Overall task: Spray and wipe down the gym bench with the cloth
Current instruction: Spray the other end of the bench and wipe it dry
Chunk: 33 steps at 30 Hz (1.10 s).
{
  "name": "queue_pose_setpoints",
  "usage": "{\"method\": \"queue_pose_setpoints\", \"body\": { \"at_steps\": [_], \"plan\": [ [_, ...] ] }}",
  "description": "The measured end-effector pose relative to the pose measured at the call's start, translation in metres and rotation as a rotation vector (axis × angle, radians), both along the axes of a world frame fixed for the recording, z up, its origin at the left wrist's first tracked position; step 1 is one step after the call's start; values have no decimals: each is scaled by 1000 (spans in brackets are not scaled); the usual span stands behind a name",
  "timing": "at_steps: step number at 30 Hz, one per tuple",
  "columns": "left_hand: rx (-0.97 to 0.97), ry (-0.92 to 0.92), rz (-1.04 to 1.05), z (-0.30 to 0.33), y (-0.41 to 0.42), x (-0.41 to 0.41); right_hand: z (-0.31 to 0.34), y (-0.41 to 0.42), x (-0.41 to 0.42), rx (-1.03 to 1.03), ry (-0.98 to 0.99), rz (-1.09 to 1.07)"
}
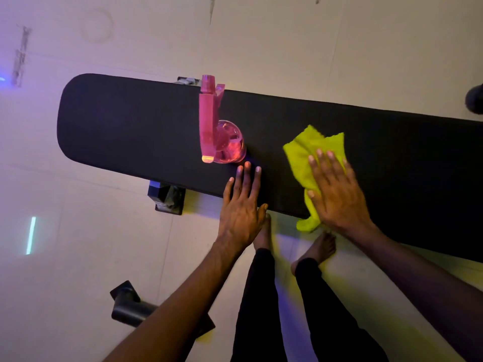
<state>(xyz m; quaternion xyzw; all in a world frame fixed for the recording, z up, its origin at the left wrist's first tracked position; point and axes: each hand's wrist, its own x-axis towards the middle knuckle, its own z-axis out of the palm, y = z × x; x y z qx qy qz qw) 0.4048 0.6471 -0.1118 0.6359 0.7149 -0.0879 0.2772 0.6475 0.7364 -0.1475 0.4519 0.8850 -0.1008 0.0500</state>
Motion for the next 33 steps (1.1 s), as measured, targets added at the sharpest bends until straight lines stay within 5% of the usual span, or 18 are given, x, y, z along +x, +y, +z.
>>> {"method": "queue_pose_setpoints", "body": {
  "at_steps": [6,13,18,23,33],
  "plan": [
    [-6,14,14,2,1,4,9,52,-65,9,-13,-383],
    [-43,-22,23,19,7,5,16,9,-63,-71,0,-70],
    [30,-9,78,37,20,14,44,-1,-29,-181,0,-58],
    [188,-98,186,49,38,38,77,22,-15,-72,332,-449],
    [112,-387,860,46,68,97,81,13,-15,-395,193,-925]
  ]
}}
